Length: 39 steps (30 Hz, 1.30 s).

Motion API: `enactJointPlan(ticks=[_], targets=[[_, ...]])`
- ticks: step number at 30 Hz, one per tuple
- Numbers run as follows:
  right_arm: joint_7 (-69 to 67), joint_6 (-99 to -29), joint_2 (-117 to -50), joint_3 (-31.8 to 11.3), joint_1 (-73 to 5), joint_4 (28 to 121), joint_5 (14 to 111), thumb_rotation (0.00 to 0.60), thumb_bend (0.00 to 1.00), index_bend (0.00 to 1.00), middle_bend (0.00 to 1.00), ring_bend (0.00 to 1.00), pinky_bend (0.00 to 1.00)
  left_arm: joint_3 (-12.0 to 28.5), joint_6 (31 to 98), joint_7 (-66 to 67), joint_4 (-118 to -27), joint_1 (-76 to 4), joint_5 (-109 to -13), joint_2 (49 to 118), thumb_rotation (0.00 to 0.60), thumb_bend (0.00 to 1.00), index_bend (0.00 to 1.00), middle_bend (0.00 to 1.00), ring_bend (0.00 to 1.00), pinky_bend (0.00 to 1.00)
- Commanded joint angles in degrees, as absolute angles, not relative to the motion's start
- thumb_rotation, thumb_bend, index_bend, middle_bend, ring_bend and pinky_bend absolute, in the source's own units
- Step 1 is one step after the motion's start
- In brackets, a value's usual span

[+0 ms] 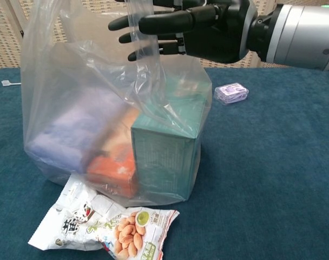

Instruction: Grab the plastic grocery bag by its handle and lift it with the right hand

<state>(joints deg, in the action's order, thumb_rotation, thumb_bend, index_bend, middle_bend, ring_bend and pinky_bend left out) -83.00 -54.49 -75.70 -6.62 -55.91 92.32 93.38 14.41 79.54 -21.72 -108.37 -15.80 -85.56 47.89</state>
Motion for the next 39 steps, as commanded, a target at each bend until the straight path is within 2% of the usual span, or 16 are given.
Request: enactJointPlan(ticks=[1,10,16,19,24,31,39], targets=[[-82.8,-54.5,-75.6,-6.4,-55.8,92.4,93.3,0.600,0.10,0.13,0.28,0.19,0.27,16.1,74.4,-25.7,-108.2,-20.7,-86.5,46.8,0.600,0.00,0.29,0.25,0.27,0.22],[-81.7,-54.2,-75.1,-5.8,-55.7,93.0,92.6,0.600,0.10,0.13,0.28,0.18,0.27,18.2,64.1,-32.7,-106.5,-29.0,-83.4,47.9,0.600,0.00,0.30,0.24,0.20,0.19],[-81.2,-53.8,-75.0,-5.9,-55.7,93.2,92.1,0.600,0.10,0.13,0.28,0.19,0.27,19.7,58.3,-38.8,-105.6,-33.6,-80.8,48.2,0.600,0.08,0.34,0.21,0.15,0.16],[-81.2,-53.9,-75.0,-5.8,-55.6,93.1,92.0,0.600,0.10,0.13,0.28,0.19,0.27,19.9,55.9,-40.6,-105.6,-35.3,-80.1,48.6,0.600,0.09,0.37,0.21,0.14,0.16],[-81.4,-53.9,-74.9,-5.8,-55.5,93.0,91.9,0.600,0.10,0.13,0.28,0.18,0.27,20.2,54.5,-41.2,-105.0,-37.1,-79.1,49.9,0.600,0.13,0.42,0.20,0.14,0.16],[-82.2,-54.0,-75.0,-5.6,-55.6,92.5,92.3,0.600,0.10,0.13,0.28,0.18,0.27,19.9,51.9,-39.0,-103.8,-39.5,-76.7,51.5,0.600,0.17,0.43,0.20,0.14,0.16],[-82.9,-54.1,-75.2,-5.5,-55.7,91.9,92.5,0.600,0.10,0.13,0.28,0.19,0.27,20.2,52.7,-36.5,-102.6,-40.7,-75.3,54.0,0.600,0.21,0.46,0.20,0.14,0.16]])
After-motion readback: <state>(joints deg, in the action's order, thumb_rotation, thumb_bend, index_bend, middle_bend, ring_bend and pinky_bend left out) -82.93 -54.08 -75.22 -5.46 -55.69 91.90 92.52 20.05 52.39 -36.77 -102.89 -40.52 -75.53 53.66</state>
